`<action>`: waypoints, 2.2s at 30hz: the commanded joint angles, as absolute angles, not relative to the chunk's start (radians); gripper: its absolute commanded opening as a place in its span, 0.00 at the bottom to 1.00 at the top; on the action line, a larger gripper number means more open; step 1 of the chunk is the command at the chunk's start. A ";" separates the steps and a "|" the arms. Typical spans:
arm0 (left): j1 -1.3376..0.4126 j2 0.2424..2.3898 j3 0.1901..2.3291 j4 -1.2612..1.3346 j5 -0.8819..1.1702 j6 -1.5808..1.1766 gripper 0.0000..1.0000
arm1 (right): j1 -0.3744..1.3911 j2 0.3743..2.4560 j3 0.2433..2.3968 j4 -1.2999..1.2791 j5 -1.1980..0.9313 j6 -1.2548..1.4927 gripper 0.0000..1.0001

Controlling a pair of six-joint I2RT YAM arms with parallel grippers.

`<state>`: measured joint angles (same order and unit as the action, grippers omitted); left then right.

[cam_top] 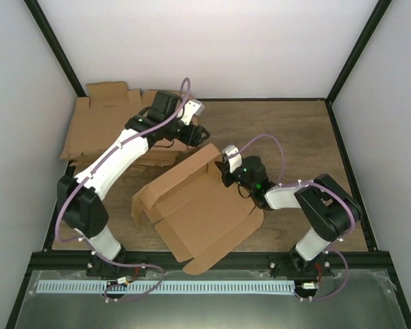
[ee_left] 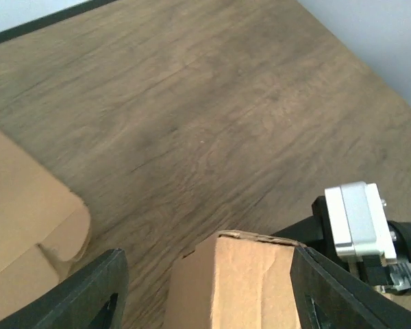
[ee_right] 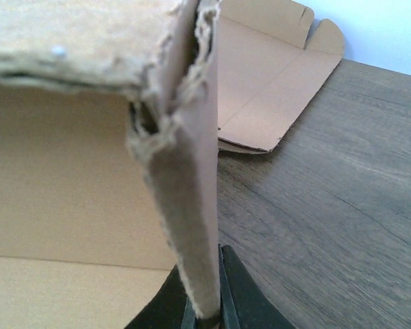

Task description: Fold the paper box

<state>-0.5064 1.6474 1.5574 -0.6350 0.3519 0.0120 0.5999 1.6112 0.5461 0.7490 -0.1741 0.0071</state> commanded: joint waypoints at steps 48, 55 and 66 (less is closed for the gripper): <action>-0.503 1.801 1.464 -0.672 0.523 0.040 0.46 | 0.707 1.927 0.666 1.092 0.128 0.012 0.01; -0.503 1.792 1.451 -0.667 0.526 0.040 0.46 | 0.713 1.902 0.654 1.071 0.131 0.005 0.27; -0.504 1.777 1.442 -0.675 0.526 0.043 0.46 | 0.713 1.855 0.661 1.089 0.128 0.007 0.34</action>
